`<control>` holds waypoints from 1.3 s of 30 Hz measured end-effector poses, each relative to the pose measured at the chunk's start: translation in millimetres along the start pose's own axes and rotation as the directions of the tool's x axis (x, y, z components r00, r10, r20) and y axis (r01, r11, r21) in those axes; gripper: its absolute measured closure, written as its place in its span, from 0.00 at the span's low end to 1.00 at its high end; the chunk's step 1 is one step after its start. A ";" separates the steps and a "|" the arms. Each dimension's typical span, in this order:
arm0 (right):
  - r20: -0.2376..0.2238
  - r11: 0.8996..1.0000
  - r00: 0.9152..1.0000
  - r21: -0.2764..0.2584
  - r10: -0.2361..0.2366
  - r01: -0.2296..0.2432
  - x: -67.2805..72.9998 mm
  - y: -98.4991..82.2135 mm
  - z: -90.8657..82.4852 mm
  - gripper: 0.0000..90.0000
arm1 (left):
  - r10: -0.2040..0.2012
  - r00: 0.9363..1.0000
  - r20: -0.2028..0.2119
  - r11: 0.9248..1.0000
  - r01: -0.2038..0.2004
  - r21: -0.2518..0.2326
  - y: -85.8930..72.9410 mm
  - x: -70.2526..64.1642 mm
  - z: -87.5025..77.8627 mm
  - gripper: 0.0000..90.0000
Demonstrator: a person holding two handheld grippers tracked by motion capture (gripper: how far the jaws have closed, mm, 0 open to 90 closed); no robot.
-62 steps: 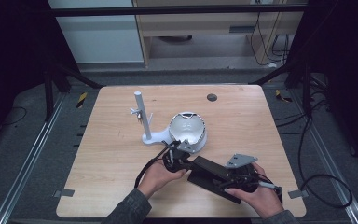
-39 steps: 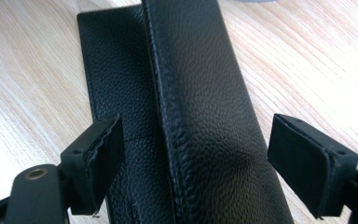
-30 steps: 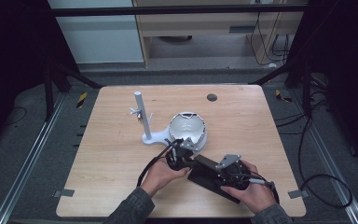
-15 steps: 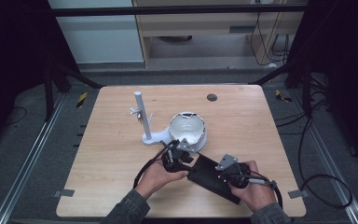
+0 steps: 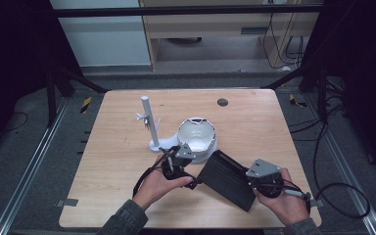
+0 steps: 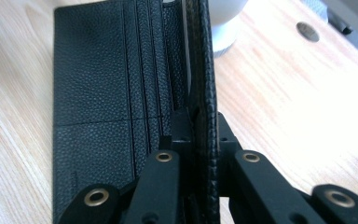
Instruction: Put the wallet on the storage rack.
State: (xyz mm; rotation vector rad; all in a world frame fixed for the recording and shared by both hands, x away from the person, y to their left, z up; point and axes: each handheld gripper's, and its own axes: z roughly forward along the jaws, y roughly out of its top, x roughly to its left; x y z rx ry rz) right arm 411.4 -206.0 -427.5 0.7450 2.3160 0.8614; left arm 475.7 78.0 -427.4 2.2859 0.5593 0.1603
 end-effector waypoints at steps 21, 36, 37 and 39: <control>-0.009 0.967 1.000 -0.254 0.002 -0.004 -4.3 12.6 -33.1 0.94 | 0.084 0.996 -0.004 0.996 -0.084 -0.033 30.2 -6.7 -36.6 0.13; -0.036 0.948 0.999 -0.319 -0.014 0.002 -3.9 25.2 -37.4 0.94 | 0.076 0.996 0.041 0.996 -0.074 -0.040 38.5 6.6 -28.9 0.17; -0.036 0.947 0.999 -0.320 -0.016 0.003 -3.5 25.3 -37.4 0.94 | 0.080 0.996 0.049 0.996 -0.078 -0.039 39.1 7.0 -26.6 0.18; -0.039 0.946 0.999 -0.325 -0.016 0.002 -3.0 25.7 -37.8 0.94 | 0.084 0.994 0.067 0.996 -0.081 -0.040 40.3 8.1 -23.2 0.21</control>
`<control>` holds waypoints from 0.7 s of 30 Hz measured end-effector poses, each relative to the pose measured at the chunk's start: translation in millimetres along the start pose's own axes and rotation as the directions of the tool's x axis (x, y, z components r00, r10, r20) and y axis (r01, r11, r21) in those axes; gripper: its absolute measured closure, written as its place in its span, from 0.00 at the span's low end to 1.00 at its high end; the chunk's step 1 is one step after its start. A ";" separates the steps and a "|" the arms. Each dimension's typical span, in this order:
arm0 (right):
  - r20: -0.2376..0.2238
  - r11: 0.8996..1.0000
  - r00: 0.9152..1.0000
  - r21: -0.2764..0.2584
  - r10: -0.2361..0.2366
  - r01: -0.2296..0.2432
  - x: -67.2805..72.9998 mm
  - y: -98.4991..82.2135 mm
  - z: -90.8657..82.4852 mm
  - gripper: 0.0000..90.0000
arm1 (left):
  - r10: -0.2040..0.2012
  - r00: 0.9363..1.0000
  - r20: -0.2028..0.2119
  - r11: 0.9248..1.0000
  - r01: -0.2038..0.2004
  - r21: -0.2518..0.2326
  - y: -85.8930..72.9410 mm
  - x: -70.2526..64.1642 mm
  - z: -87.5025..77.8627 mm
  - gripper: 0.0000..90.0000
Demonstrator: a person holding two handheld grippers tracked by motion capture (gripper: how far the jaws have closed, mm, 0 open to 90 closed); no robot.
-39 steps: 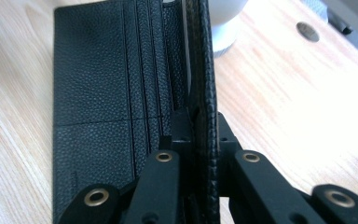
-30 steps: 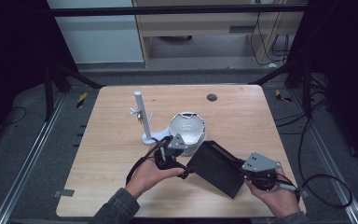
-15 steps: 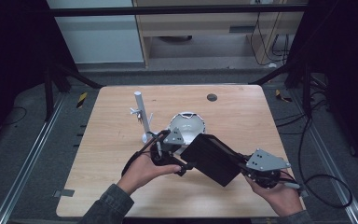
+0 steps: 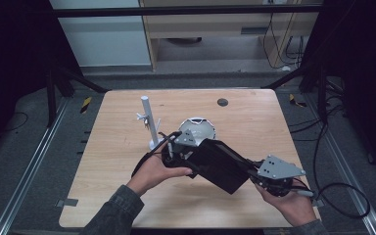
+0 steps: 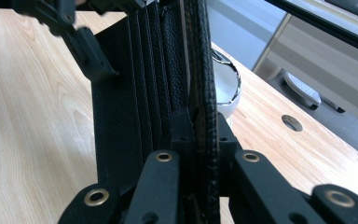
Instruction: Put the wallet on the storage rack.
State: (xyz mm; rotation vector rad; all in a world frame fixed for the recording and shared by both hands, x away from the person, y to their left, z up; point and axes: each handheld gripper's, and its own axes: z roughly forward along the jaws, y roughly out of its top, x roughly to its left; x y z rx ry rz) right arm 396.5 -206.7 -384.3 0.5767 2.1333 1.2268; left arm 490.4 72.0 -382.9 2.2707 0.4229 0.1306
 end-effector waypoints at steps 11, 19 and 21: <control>-0.014 1.000 1.000 0.020 -0.013 0.013 0.1 -6.3 4.1 0.90 | -0.059 0.993 0.101 0.998 0.061 -0.019 10.1 -1.2 -9.6 0.88; -0.040 0.999 0.999 0.039 0.029 -0.027 3.7 -16.7 15.6 0.73 | -0.075 0.996 0.057 0.997 0.075 0.003 19.7 -10.1 -21.8 0.89; -0.053 0.997 0.997 0.053 0.054 -0.051 5.8 -20.2 19.0 0.55 | -0.079 0.996 0.044 0.997 0.079 0.002 24.7 -9.0 -27.9 0.89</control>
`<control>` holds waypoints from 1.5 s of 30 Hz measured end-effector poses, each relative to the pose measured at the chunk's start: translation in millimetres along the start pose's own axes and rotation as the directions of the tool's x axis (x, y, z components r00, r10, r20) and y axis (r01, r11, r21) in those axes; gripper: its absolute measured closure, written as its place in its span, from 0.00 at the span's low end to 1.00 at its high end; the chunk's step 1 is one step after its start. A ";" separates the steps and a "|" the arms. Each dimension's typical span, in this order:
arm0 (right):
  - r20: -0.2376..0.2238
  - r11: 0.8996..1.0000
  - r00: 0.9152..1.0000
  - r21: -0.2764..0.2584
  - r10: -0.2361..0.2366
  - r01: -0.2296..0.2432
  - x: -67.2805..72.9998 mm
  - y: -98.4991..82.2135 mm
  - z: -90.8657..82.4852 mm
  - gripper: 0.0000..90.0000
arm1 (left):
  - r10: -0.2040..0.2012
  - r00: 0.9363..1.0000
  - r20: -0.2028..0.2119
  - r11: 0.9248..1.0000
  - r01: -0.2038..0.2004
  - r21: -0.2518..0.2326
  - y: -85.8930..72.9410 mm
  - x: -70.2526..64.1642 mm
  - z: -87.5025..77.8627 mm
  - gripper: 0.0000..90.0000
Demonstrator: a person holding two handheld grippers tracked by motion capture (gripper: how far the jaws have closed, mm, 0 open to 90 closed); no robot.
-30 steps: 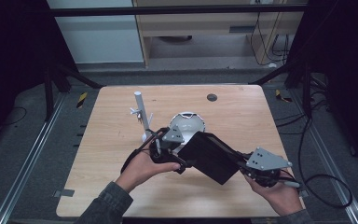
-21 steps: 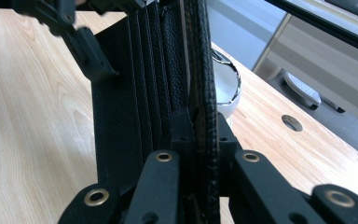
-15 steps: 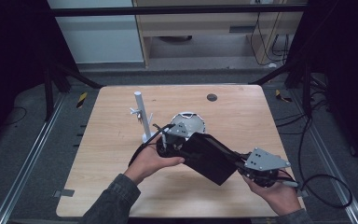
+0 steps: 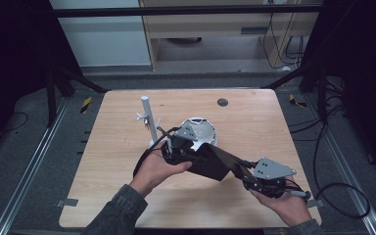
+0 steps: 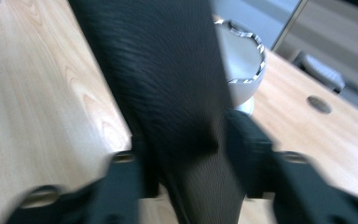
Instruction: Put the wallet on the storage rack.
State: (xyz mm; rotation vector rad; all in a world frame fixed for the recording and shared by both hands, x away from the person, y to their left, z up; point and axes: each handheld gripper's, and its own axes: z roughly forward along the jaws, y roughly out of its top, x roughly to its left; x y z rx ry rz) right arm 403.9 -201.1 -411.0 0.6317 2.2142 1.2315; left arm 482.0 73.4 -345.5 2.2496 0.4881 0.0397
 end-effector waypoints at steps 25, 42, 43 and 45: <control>0.233 0.934 0.916 0.065 0.328 -0.351 -19.1 -73.6 32.3 0.09 | 0.023 0.996 -0.087 0.998 -0.017 0.064 41.0 -5.9 -49.7 0.89; 0.303 0.876 0.864 0.148 0.402 -0.459 -33.4 -88.8 34.0 0.07 | 0.013 0.987 -0.160 0.997 0.000 0.080 56.1 4.8 -79.3 0.89; 0.304 0.872 0.862 0.153 0.406 -0.465 -33.7 -89.5 34.1 0.07 | 0.012 0.986 -0.169 0.997 0.002 0.081 57.1 6.7 -80.5 0.89; 0.300 0.867 0.862 0.164 0.410 -0.470 -33.8 -90.1 34.5 0.07 | 0.011 0.982 -0.186 0.996 0.006 0.092 58.7 10.1 -81.7 0.89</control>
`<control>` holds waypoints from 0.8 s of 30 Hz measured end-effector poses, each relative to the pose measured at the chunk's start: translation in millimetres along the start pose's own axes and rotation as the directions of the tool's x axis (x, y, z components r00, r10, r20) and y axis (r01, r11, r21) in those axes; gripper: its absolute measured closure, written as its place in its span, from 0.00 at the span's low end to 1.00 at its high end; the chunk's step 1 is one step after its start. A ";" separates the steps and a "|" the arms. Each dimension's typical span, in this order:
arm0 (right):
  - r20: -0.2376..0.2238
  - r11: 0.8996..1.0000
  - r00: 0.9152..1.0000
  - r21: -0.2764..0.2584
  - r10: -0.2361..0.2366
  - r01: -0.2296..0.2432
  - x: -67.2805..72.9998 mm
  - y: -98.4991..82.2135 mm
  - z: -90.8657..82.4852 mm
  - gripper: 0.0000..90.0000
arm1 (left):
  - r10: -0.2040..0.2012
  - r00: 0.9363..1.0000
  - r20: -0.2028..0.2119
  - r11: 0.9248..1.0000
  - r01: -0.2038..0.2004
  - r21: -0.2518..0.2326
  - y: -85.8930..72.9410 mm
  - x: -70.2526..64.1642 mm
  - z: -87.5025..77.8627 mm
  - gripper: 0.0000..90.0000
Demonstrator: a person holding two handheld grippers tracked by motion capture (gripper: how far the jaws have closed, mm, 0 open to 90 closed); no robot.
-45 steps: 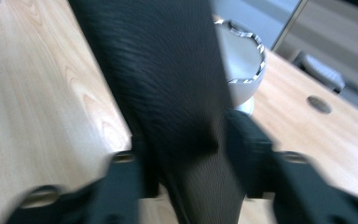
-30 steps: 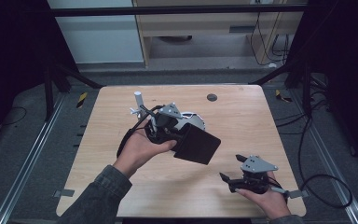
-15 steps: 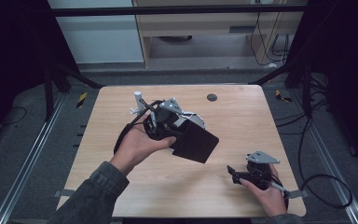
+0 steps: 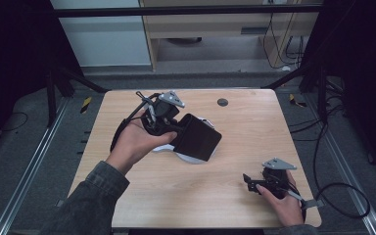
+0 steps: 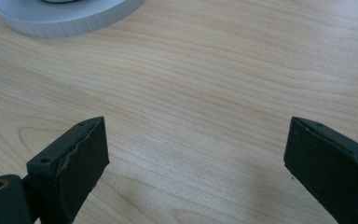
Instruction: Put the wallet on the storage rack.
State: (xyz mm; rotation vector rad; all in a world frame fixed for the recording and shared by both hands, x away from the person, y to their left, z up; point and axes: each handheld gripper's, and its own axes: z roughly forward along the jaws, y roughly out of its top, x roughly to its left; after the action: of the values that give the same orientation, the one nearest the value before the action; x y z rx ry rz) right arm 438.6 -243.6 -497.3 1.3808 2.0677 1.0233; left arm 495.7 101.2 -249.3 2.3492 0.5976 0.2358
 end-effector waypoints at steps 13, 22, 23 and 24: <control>-0.008 1.000 1.000 0.017 -0.021 0.021 3.4 -0.4 1.9 0.07 | -0.028 0.998 -0.058 0.998 0.031 0.046 -0.2 31.3 15.3 0.89; -0.021 0.999 1.000 0.031 -0.018 0.019 5.7 -1.3 3.4 0.08 | -0.047 0.996 -0.069 0.996 0.052 0.066 -0.9 44.3 38.2 0.89; -0.022 0.999 0.999 0.028 -0.026 0.027 5.6 -1.0 3.6 0.07 | -0.049 0.997 -0.068 0.996 0.054 0.068 -0.7 44.9 39.2 0.89; -0.024 0.999 0.999 0.028 -0.027 0.027 5.9 -0.9 3.5 0.07 | -0.049 0.996 -0.071 0.996 0.055 0.074 0.0 45.6 40.9 0.89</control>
State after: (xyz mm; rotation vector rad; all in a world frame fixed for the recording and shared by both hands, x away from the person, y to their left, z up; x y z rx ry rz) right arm 438.2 -237.2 -500.0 1.3569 2.1201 1.0080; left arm 548.9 99.1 -279.5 2.4026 0.7116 0.2757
